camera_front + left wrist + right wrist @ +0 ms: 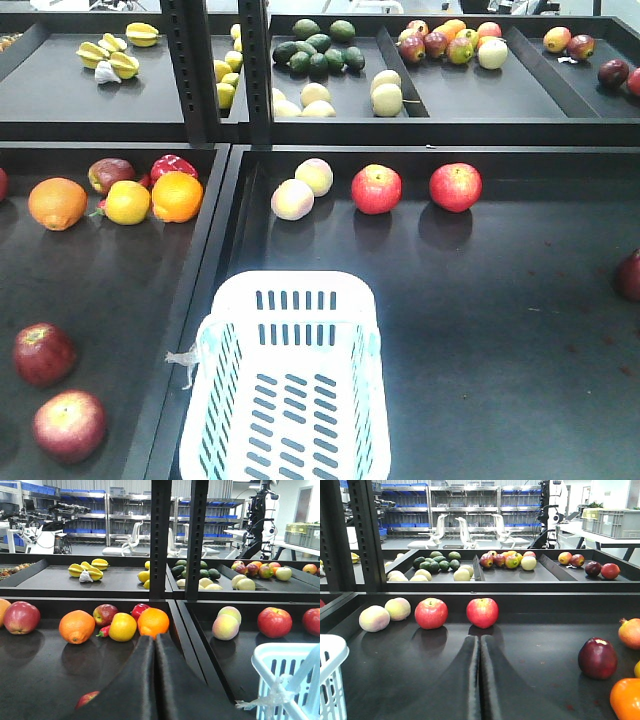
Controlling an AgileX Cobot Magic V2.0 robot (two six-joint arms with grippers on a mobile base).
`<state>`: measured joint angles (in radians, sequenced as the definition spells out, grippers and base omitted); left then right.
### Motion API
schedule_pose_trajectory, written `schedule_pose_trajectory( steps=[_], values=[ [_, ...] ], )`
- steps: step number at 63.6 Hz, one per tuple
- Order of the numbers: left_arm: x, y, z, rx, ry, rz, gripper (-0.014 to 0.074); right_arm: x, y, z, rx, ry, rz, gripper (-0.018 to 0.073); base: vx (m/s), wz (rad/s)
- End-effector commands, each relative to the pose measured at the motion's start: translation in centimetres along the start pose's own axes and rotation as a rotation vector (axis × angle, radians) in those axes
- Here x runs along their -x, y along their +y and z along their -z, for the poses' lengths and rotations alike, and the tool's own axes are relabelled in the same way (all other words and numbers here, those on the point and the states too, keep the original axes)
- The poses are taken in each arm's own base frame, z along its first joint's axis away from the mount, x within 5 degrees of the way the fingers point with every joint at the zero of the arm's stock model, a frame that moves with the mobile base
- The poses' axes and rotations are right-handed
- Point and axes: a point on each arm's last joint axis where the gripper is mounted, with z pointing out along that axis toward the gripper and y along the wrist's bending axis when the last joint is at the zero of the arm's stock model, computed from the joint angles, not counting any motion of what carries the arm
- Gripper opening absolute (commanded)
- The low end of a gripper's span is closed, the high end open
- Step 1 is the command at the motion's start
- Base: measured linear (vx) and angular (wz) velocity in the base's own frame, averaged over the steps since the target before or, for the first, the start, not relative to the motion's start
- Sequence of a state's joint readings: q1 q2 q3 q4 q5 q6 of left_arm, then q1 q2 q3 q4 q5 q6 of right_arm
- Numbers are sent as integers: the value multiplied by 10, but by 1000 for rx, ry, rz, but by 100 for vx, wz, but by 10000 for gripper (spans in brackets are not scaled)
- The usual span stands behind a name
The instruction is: Pick three apples into basket with both arms
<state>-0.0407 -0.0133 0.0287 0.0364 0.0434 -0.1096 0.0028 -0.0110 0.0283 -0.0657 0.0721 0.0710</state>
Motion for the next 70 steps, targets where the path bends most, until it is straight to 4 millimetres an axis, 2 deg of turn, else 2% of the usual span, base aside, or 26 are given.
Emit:
schedule_pose_trajectory(
  steps=[1,70],
  values=[
    [0,0,-1,-7,-49,9,-6,2,0,0,3,-57,12,-9,4,0],
    [0,0,-1,-7,-50,9,-6,2,0,0,3,-57,12,-9,0,0]
  ],
)
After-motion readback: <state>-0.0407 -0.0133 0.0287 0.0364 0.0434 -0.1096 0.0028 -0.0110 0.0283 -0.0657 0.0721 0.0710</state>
